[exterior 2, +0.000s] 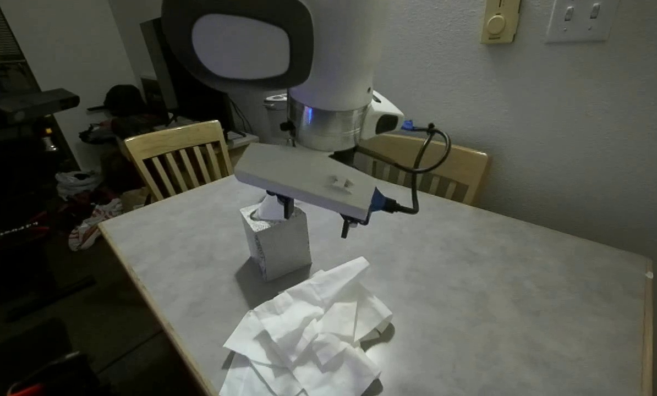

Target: Put the tissue from the tissue box and put it on the table

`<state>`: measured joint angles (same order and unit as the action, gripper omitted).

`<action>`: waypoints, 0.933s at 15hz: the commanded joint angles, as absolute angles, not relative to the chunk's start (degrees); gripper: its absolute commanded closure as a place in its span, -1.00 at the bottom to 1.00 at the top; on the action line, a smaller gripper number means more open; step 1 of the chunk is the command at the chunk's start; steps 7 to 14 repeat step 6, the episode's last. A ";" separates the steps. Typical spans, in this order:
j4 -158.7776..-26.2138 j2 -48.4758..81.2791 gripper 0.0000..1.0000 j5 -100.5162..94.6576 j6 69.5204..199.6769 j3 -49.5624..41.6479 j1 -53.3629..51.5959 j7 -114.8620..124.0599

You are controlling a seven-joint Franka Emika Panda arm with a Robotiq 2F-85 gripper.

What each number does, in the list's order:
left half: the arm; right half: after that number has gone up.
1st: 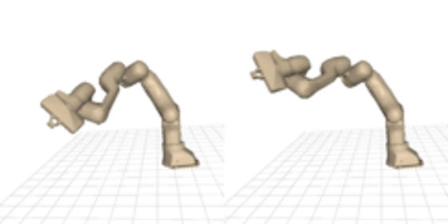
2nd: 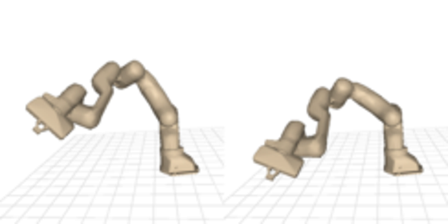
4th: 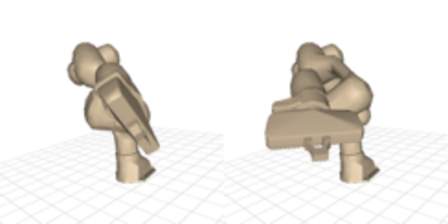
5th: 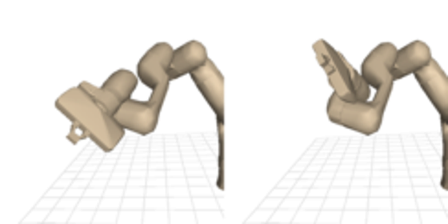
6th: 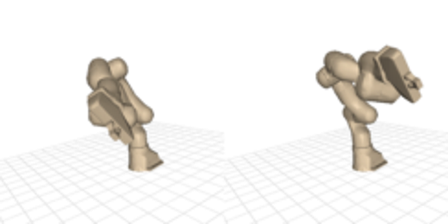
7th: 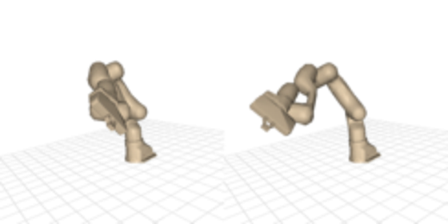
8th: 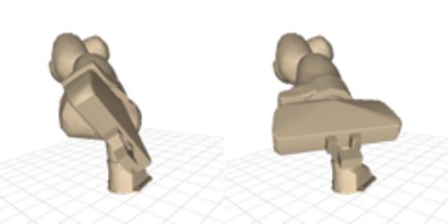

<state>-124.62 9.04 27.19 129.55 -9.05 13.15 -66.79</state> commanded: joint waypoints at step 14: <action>-124.98 7.85 -1.00 26.70 129.68 -8.51 13.36 -66.10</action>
